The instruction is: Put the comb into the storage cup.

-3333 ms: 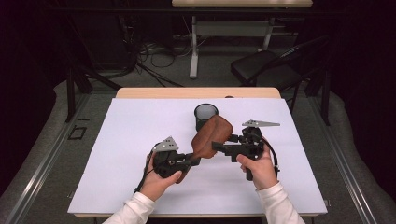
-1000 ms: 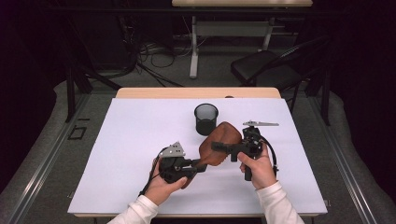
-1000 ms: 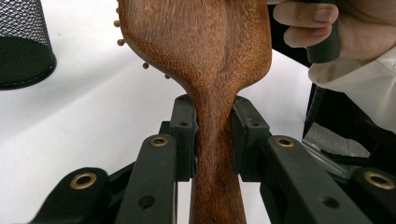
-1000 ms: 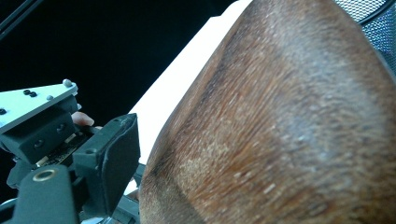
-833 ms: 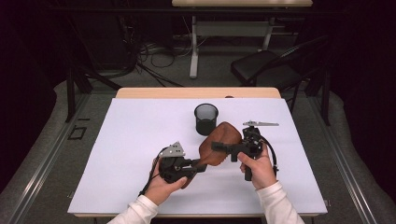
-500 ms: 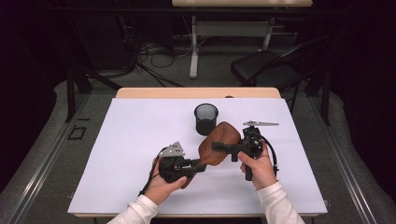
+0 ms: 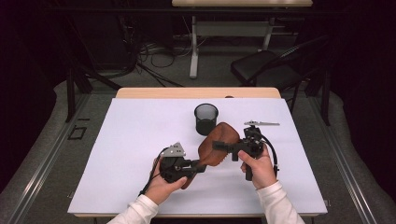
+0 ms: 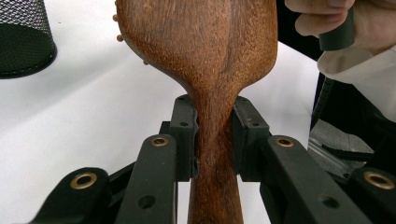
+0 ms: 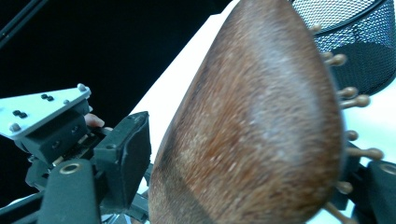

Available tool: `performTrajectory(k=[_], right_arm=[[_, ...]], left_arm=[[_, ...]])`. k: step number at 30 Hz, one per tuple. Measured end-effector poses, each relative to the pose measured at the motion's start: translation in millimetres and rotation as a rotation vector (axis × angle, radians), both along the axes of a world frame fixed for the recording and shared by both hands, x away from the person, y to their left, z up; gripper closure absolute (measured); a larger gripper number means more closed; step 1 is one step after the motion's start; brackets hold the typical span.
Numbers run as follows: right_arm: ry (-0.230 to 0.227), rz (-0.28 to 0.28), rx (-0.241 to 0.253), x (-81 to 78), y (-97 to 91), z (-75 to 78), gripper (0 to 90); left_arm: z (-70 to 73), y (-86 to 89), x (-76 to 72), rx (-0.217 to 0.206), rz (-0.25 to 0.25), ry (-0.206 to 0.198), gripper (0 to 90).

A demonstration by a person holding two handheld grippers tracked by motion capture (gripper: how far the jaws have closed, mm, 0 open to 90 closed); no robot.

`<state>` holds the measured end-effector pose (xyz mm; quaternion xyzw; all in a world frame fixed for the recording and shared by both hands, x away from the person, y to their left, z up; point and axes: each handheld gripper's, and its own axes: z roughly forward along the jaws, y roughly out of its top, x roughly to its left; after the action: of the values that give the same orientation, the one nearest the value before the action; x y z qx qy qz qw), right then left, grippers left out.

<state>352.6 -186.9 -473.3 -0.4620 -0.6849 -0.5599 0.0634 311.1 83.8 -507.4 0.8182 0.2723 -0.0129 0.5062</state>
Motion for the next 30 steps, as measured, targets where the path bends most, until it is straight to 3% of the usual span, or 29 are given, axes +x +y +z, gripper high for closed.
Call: performTrajectory(k=[8, 15, 30], right_arm=[[0.028, -0.015, 0.028, 1.2, -4.1, -1.6, 34.3], [0.056, -0.006, 0.033, 3.1, -5.9, -3.7, 36.0], [0.062, 0.001, 0.044, 3.7, -7.4, -4.8, 37.8]], left_arm=[[-0.8, -0.6, -0.2, 0.005, -0.001, 0.004, 73.4], [-3.3, -1.0, 1.1, 0.015, 0.000, 0.004, 73.4], [-5.0, -2.4, 1.1, 0.024, -0.007, 0.004, 73.4]])
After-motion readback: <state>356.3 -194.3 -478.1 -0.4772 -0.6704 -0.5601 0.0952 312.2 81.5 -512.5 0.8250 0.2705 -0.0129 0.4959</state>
